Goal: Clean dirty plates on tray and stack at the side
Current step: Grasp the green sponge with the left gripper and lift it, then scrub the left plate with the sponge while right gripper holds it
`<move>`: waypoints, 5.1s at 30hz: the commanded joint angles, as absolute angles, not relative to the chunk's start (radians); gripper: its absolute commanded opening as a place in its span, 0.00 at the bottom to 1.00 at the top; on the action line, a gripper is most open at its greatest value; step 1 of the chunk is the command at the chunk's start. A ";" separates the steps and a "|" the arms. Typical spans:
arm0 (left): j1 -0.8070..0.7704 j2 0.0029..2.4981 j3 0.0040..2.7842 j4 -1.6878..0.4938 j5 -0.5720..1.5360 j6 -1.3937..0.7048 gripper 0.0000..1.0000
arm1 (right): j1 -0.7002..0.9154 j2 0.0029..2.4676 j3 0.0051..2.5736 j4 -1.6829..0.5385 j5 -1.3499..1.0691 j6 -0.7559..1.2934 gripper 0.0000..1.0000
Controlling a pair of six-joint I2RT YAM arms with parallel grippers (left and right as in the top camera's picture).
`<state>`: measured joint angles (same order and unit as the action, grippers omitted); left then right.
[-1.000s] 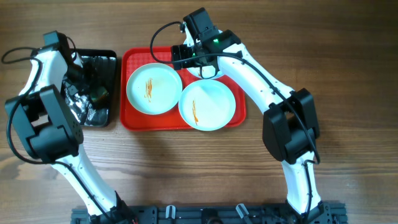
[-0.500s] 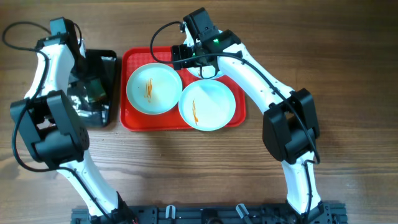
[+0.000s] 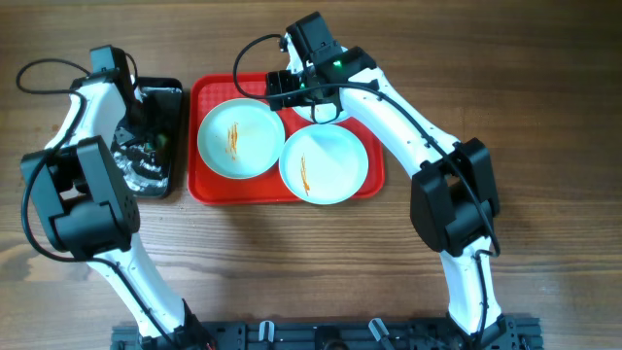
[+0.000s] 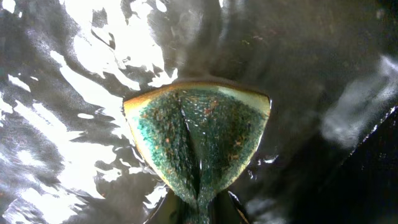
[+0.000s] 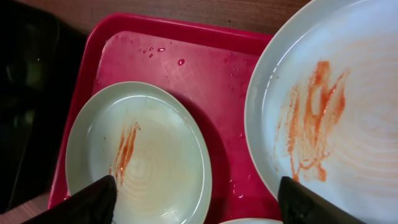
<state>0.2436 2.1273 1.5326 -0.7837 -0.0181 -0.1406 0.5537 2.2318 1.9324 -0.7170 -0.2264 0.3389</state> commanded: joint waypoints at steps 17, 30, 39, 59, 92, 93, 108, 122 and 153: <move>0.224 1.897 1.629 -0.956 0.314 0.149 0.04 | 0.605 2.329 1.924 -0.778 -0.157 0.553 0.47; 0.153 1.897 1.619 -0.930 0.315 0.039 0.04 | 0.642 2.460 1.924 -0.656 -0.237 0.552 0.16; 0.030 1.914 1.426 -0.770 0.304 -0.064 0.04 | 0.618 2.459 1.924 -0.638 -0.318 0.551 0.04; -0.091 2.146 1.332 -0.490 0.442 -0.095 0.04 | 0.603 2.459 1.924 -0.671 -0.361 0.545 0.04; -0.188 2.198 1.522 -1.024 0.292 -0.112 0.04 | 0.603 2.459 1.924 -0.682 -0.375 0.522 0.04; -0.188 2.198 1.522 -0.996 0.292 -0.112 0.04 | 0.603 2.459 1.924 -0.682 -0.375 0.523 0.04; -0.171 2.199 1.522 -0.801 -0.385 -0.383 0.04 | 0.603 2.459 1.924 -0.681 -0.371 0.523 0.04; -0.020 2.199 1.522 -1.024 0.390 -0.078 0.04 | 0.603 2.459 1.924 -0.680 -0.371 0.523 0.04; 0.129 2.107 1.839 -1.055 0.244 -0.115 0.04 | 0.658 2.468 1.944 -0.762 -0.280 0.524 0.04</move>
<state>0.1207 2.1185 1.8275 -1.0550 0.2703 -0.1104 0.6605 2.4290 1.9427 -0.7361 -0.3305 0.5266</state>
